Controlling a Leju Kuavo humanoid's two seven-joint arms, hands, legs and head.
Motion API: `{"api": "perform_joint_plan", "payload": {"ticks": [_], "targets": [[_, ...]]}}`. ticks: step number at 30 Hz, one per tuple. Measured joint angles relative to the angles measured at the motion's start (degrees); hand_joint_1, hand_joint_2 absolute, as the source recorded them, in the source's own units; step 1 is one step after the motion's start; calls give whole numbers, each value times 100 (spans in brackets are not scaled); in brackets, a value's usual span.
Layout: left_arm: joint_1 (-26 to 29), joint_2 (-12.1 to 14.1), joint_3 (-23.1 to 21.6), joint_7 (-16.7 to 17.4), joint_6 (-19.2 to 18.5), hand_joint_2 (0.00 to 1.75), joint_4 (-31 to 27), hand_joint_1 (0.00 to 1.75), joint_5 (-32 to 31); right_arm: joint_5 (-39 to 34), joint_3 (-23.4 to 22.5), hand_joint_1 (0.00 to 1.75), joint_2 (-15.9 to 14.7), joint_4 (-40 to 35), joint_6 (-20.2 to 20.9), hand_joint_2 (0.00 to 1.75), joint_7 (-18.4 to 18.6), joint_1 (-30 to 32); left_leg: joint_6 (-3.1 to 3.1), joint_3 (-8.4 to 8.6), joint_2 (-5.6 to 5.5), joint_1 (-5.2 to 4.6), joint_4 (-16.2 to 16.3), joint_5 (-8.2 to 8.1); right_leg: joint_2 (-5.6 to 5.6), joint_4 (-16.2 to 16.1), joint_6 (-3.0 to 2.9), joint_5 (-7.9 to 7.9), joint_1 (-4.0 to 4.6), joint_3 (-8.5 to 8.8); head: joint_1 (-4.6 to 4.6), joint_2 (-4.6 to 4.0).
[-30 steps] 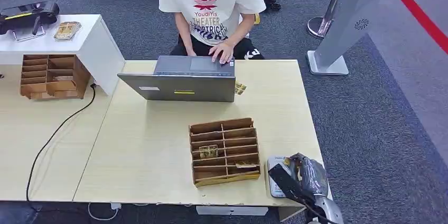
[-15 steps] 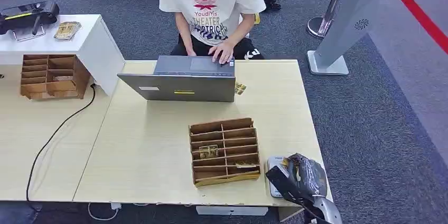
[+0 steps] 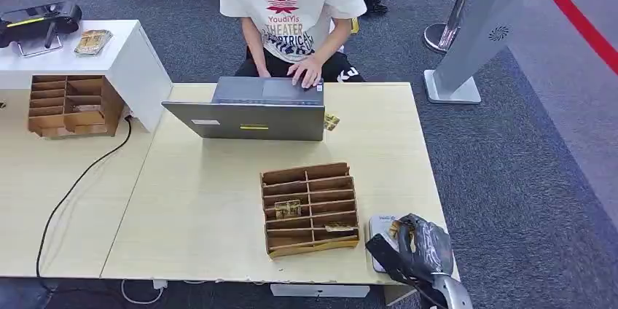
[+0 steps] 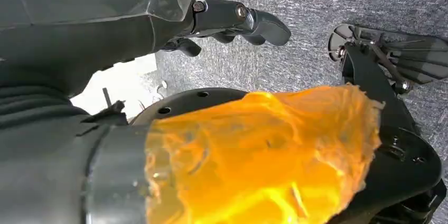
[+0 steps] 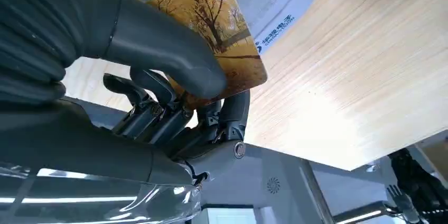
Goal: Pass the card to the sensor for recognition and then transmit it.
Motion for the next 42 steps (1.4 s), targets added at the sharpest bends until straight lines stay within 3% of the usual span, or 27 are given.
{"api": "perform_joint_plan", "payload": {"ticks": [42], "targets": [[1, -7, 0, -2, 2, 0, 0, 0, 4, 63, 170, 175, -83, 0, -199, 175, 26, 63, 3, 0, 0, 0, 0, -2, 0, -1, 2, -2, 0, 0, 0, 0]]}}
